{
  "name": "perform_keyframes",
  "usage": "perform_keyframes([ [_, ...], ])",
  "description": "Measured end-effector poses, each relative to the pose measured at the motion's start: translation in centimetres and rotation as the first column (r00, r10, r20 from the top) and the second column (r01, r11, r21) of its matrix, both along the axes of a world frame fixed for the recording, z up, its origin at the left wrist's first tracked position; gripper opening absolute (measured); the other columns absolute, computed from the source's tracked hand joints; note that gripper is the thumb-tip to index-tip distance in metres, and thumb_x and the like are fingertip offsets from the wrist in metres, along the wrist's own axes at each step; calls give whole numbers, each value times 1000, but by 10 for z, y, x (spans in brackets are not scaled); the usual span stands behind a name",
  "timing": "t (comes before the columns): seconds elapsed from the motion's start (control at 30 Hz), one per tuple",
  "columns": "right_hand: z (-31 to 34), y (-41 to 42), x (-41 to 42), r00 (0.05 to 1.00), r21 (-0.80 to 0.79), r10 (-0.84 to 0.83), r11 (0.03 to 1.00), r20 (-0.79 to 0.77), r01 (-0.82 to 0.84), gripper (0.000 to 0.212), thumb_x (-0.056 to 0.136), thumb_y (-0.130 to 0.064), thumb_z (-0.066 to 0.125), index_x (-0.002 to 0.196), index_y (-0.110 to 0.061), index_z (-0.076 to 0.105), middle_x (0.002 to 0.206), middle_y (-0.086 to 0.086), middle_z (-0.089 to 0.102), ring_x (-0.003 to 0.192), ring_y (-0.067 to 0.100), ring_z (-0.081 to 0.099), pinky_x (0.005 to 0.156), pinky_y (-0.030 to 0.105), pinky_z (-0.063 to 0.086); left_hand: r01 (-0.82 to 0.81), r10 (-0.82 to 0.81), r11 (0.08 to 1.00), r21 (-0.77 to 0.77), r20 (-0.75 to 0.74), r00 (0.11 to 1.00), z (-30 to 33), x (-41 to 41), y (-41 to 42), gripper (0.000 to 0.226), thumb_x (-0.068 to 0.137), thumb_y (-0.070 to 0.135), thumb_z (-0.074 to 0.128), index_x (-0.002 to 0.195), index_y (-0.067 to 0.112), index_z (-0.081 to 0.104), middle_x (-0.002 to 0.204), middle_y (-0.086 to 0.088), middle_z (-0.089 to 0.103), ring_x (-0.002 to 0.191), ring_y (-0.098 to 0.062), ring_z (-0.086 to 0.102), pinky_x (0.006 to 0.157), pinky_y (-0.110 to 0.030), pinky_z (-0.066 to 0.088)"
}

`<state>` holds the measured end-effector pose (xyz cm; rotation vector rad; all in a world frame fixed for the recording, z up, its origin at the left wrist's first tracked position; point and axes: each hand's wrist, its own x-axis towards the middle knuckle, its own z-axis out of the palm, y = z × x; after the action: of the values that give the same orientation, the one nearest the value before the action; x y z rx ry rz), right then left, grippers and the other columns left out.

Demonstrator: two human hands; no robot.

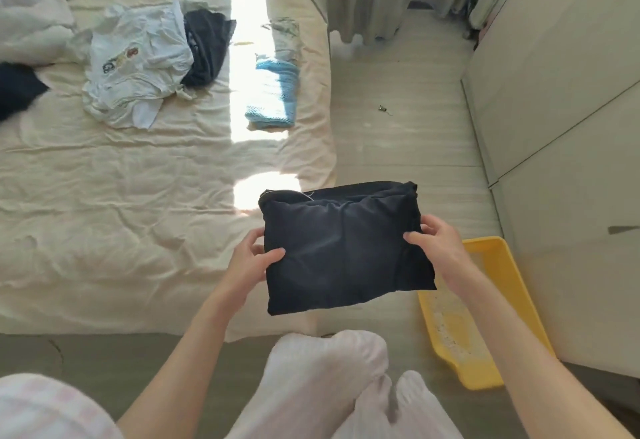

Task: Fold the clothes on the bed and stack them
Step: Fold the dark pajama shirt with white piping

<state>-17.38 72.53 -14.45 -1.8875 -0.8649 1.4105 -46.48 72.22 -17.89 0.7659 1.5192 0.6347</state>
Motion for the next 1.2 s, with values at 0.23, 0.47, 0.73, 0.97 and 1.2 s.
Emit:
perform_keyframes([
  [0.23,-18,60,65,998,-134,39,990,-46,-45,28,89,-1,57,113,-15,59,107,7,66,95,23,63,79,35,50,3,-5,999,-52,-28,1000,-1,60,49,41,88,9,62,124,22,51,100,-10,67,86,-19,68,62,-27,52],
  [0.47,-9,211,116,990,-28,138,990,-24,-139,26,87,3,56,94,-21,63,96,2,68,86,19,65,68,30,50,-147,146,989,-10,-28,989,10,128,164,39,89,5,60,123,17,48,111,-11,62,95,-25,62,68,-31,53],
  [0.73,-16,360,131,945,-97,324,943,38,-319,28,86,4,56,86,-23,64,90,1,69,81,20,65,71,32,50,-230,233,960,-159,-1,973,6,157,249,42,88,5,61,125,13,43,121,-14,57,107,-33,59,88,-42,53],
  [0.97,-36,547,108,822,-101,566,823,64,-559,25,87,3,54,94,-19,64,88,1,69,79,20,66,69,31,51,-482,497,854,-196,34,867,-16,171,373,37,87,0,59,119,13,46,113,-18,61,95,-31,63,68,-33,53],
  [1.2,-24,735,90,671,-95,710,699,214,-709,29,87,0,58,84,-28,62,87,-2,68,76,16,67,68,32,54,-661,686,721,-208,78,724,-21,203,520,37,88,1,59,115,19,42,107,-12,60,93,-27,63,62,-28,52],
])
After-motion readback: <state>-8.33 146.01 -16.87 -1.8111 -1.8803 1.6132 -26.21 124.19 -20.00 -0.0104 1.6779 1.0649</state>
